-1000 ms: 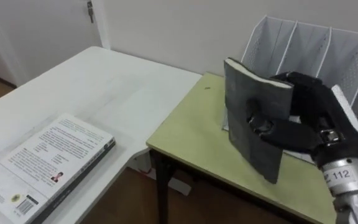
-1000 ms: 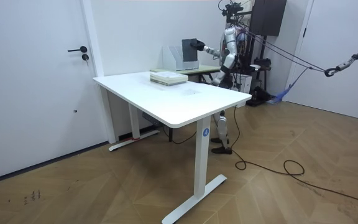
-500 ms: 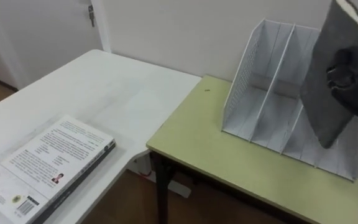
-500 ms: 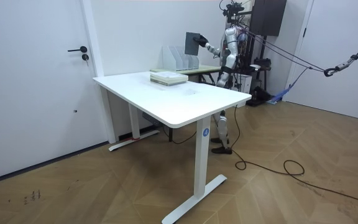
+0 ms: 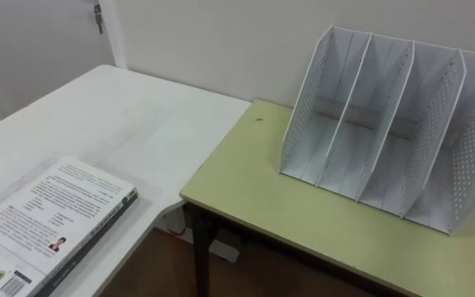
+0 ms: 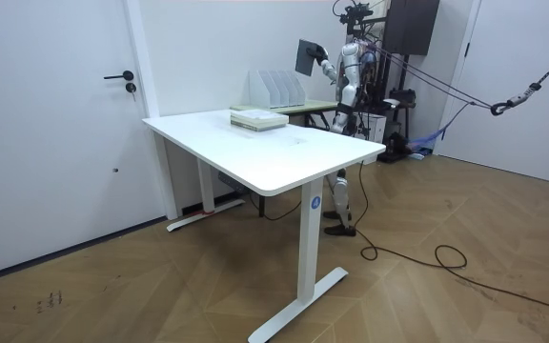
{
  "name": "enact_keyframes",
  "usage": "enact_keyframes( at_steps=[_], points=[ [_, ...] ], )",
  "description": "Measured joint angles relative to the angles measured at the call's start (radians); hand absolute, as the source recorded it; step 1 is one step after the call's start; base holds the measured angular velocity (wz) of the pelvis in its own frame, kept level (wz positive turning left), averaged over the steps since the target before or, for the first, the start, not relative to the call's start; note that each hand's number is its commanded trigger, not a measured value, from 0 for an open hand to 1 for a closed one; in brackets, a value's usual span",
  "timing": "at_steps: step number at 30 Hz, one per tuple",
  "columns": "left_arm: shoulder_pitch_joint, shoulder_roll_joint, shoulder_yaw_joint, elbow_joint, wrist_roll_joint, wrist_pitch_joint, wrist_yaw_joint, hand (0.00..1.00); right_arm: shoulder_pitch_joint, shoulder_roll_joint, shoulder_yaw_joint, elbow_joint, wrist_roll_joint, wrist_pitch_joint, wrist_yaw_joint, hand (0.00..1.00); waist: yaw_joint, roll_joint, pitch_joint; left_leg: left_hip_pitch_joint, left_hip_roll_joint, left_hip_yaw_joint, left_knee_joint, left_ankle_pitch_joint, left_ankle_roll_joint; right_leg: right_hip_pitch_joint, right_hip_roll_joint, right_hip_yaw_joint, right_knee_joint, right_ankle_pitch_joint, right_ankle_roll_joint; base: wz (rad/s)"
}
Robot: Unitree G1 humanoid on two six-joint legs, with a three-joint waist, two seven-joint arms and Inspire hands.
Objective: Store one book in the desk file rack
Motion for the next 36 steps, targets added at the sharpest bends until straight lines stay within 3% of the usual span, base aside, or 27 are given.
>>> enact_keyframes(
  at_steps=[29,36],
  points=[
    [0.000,0.000,0.024,0.006,0.008,0.000,-0.001,0.00,-0.001,0.000,0.000,0.000,-0.001,0.000,0.018,1.00,0.007,-0.001,0.0018,-0.002,0.000,-0.001,-0.006,0.000,0.000,-0.001,0.001,0.000,-0.007,0.001,0.000,0.00],
    [-0.002,-0.001,0.027,0.007,0.008,0.000,-0.001,0.00,-0.048,0.000,0.000,0.001,-0.001,0.000,0.022,1.00,0.007,-0.005,0.0048,-0.002,0.000,-0.001,-0.007,0.000,0.000,-0.001,0.001,0.000,-0.009,0.001,0.000,0.00]
  ],
)
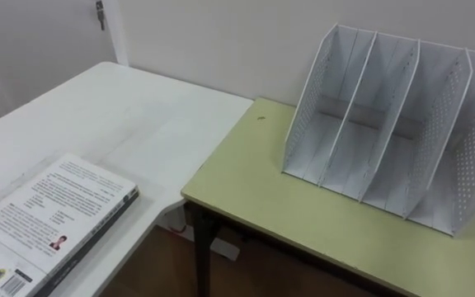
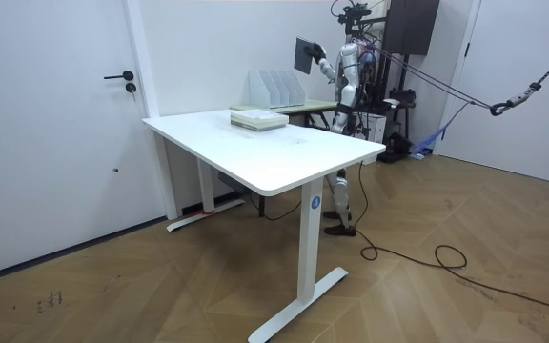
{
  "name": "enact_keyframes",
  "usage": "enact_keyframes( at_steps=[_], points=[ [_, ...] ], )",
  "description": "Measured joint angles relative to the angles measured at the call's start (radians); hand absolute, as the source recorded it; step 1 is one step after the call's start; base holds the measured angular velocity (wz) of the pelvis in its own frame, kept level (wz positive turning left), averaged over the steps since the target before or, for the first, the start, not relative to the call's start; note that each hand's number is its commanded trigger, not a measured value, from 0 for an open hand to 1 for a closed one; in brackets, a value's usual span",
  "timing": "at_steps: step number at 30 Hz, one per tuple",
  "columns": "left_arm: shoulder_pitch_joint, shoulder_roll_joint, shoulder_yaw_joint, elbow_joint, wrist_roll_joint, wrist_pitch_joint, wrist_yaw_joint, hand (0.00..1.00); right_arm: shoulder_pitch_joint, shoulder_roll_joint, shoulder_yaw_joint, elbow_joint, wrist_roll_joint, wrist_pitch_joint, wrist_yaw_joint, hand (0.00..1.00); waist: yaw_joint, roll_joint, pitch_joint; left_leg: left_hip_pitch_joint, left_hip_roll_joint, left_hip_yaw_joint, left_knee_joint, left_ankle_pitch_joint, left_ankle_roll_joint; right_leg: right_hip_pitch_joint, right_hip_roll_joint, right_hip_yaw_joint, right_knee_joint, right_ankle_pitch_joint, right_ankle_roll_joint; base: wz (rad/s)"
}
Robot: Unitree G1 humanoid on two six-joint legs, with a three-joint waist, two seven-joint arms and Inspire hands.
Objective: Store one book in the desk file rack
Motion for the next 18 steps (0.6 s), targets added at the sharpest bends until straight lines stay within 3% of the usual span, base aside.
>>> enact_keyframes(
  at_steps=[7,18],
  points=[
    [-0.018,0.001,-0.003,0.010,0.000,0.002,0.016,0.00,-0.031,0.000,0.003,0.000,0.001,0.001,0.004,1.00,0.020,-0.012,0.0072,0.000,0.000,0.000,-0.002,0.000,0.000,0.001,0.000,0.000,-0.004,0.000,0.000,0.00],
    [-0.028,0.001,-0.006,0.012,-0.001,0.021,0.024,0.00,-0.032,0.000,0.040,0.000,0.001,0.011,0.022,1.00,0.026,-0.008,0.0027,0.000,0.000,-0.001,-0.002,0.000,0.000,0.001,0.000,0.000,-0.004,0.000,0.000,0.00]
  ],
)
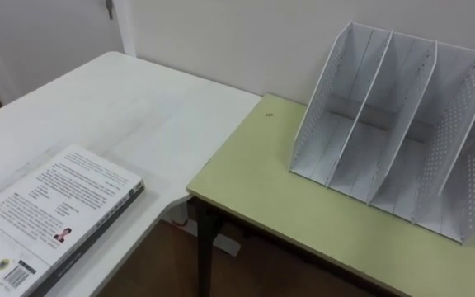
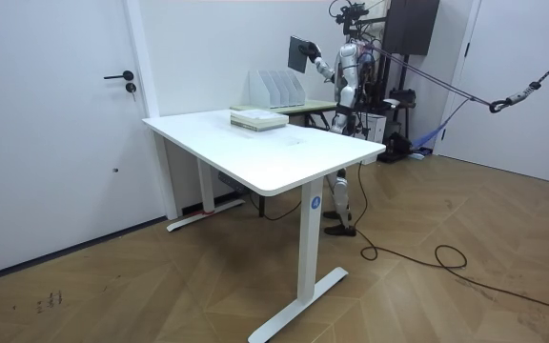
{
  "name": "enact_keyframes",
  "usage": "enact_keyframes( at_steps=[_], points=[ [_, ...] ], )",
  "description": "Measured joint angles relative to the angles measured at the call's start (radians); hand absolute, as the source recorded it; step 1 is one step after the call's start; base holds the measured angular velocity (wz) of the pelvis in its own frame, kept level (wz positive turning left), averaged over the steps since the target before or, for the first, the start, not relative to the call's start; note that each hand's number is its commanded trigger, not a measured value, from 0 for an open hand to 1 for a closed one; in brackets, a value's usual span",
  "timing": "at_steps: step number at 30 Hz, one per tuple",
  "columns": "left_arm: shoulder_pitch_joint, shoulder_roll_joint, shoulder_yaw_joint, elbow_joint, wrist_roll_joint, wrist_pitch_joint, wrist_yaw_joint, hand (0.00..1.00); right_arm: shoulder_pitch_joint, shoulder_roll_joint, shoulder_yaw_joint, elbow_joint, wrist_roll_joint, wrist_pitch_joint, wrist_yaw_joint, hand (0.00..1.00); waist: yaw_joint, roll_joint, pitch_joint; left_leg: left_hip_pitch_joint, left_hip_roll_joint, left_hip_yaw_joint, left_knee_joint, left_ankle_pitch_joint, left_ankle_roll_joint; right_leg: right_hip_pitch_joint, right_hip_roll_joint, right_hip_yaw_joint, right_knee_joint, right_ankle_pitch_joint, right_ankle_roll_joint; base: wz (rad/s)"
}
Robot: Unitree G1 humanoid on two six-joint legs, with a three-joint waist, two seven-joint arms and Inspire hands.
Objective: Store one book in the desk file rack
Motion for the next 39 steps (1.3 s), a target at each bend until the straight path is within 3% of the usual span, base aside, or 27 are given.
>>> enact_keyframes(
  at_steps=[11,21,29,35,39],
  points=[
    [-0.011,0.000,-0.002,0.022,0.000,0.002,0.017,0.00,0.000,0.000,0.027,0.000,0.000,0.001,0.003,1.00,0.007,0.001,-0.0047,0.002,0.000,-0.002,0.001,0.000,0.000,0.000,0.000,-0.002,0.004,0.001,-0.001,0.00],
    [-0.015,0.001,0.001,0.021,0.000,0.013,0.018,0.00,-0.034,0.000,0.031,0.033,0.000,0.004,0.005,1.00,0.016,-0.011,0.0018,-0.003,0.000,-0.009,0.001,0.000,0.000,0.001,-0.001,-0.005,0.000,0.001,-0.001,0.00],
    [-0.023,0.001,0.005,0.021,0.001,0.031,0.023,0.00,-0.055,0.000,0.031,0.074,0.005,0.035,0.015,1.00,0.024,-0.011,0.0016,-0.005,0.000,-0.011,0.001,0.000,0.000,0.000,-0.001,-0.008,-0.002,0.001,-0.001,0.00],
    [-0.023,0.001,0.010,0.017,0.002,0.042,0.022,0.00,-0.119,0.000,0.032,0.154,0.005,0.049,0.011,1.00,0.024,-0.011,0.0011,-0.004,0.000,-0.008,0.001,0.000,0.000,0.000,-0.003,-0.013,-0.001,0.002,-0.001,0.00],
    [-0.024,0.001,0.011,0.016,0.002,0.047,0.023,0.00,-0.128,0.000,0.038,0.166,0.005,0.078,0.011,1.00,0.024,-0.014,0.0000,-0.005,0.000,-0.008,0.001,0.000,0.000,0.000,-0.004,-0.015,-0.002,0.002,-0.001,0.00]
  ],
)
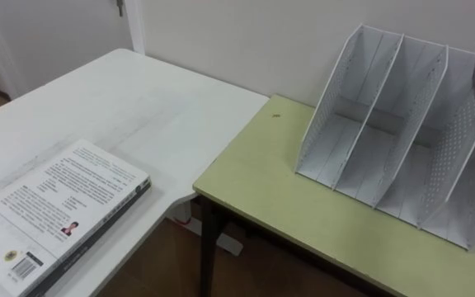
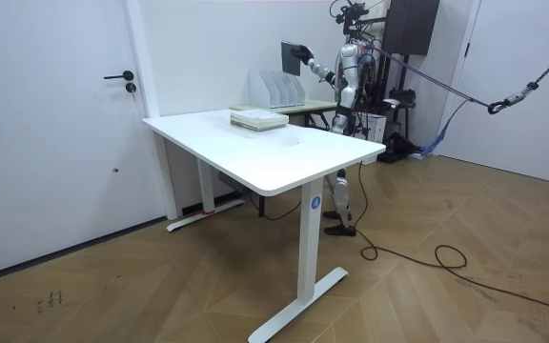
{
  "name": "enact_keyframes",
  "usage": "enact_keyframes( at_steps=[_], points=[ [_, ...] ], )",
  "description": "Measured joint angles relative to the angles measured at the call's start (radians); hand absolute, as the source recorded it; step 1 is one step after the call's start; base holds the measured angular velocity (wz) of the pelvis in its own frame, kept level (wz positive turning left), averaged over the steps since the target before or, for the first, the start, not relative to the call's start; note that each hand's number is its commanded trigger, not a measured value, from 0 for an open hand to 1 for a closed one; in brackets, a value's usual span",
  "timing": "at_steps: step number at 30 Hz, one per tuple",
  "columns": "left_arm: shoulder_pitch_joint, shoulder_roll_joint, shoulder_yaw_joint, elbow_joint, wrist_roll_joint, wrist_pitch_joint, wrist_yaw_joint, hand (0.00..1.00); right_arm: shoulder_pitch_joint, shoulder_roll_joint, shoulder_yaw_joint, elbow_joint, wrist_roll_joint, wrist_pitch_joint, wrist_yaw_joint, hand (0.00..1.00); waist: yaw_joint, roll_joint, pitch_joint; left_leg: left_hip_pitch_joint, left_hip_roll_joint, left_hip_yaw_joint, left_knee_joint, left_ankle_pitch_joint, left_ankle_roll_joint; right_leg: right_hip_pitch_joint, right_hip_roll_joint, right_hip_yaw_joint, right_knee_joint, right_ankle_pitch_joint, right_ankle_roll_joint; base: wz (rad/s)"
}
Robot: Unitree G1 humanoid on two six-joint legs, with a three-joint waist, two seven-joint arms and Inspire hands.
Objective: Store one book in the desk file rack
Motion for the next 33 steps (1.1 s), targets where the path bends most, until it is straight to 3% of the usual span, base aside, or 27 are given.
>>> enact_keyframes(
  at_steps=[6,12,15,17,23,29,33],
  points=[
    [0.000,0.001,-0.005,-0.019,0.000,0.018,0.032,0.00,-0.019,-0.002,0.029,0.025,0.000,0.014,-0.011,1.00,0.003,0.003,-0.0010,-0.001,0.000,0.000,0.000,0.000,0.000,0.000,0.000,-0.001,0.000,0.000,0.000,0.00],
    [0.000,-0.001,-0.008,-0.039,0.000,0.048,0.042,0.00,-0.058,-0.003,0.051,0.088,0.000,0.075,0.004,1.00,0.018,0.011,-0.0060,-0.001,0.000,0.000,0.000,0.000,0.000,0.001,-0.002,-0.011,0.003,0.000,0.000,0.03],
    [-0.002,-0.002,-0.013,-0.038,-0.002,0.049,0.042,0.00,-0.058,-0.007,0.061,0.091,0.012,0.088,0.005,1.00,0.026,0.015,-0.0084,-0.001,0.000,-0.003,0.000,0.000,0.000,0.004,-0.003,-0.016,0.005,0.000,0.000,0.04],
    [-0.002,-0.003,-0.013,-0.038,-0.003,0.049,0.042,0.00,-0.060,-0.023,0.071,0.096,0.043,0.090,0.010,1.00,0.029,0.014,-0.0077,0.002,0.000,-0.006,0.001,0.000,0.000,0.007,-0.004,-0.016,0.005,0.000,0.000,0.00],
    [-0.004,0.003,-0.011,-0.038,-0.002,0.050,0.041,0.00,-0.119,-0.067,0.070,0.182,0.129,0.101,0.025,1.00,0.029,-0.005,0.0049,0.007,0.000,-0.006,0.004,0.000,0.000,0.014,-0.007,-0.018,0.000,0.000,0.000,0.00],
    [-0.004,0.005,-0.012,-0.038,-0.001,0.052,0.039,0.00,-0.198,-0.073,0.070,0.271,0.153,0.101,0.002,1.00,0.024,-0.005,0.0041,0.003,-0.001,-0.007,0.005,0.000,0.000,0.016,-0.005,-0.020,-0.011,0.005,0.002,0.00],
    [-0.005,0.005,-0.012,-0.038,0.001,0.052,0.037,0.00,-0.259,-0.104,0.069,0.351,0.153,0.101,-0.008,1.00,0.025,-0.004,0.0019,0.003,0.000,-0.005,0.004,0.000,0.000,0.019,-0.004,-0.020,-0.010,0.006,0.001,0.00]
  ],
)
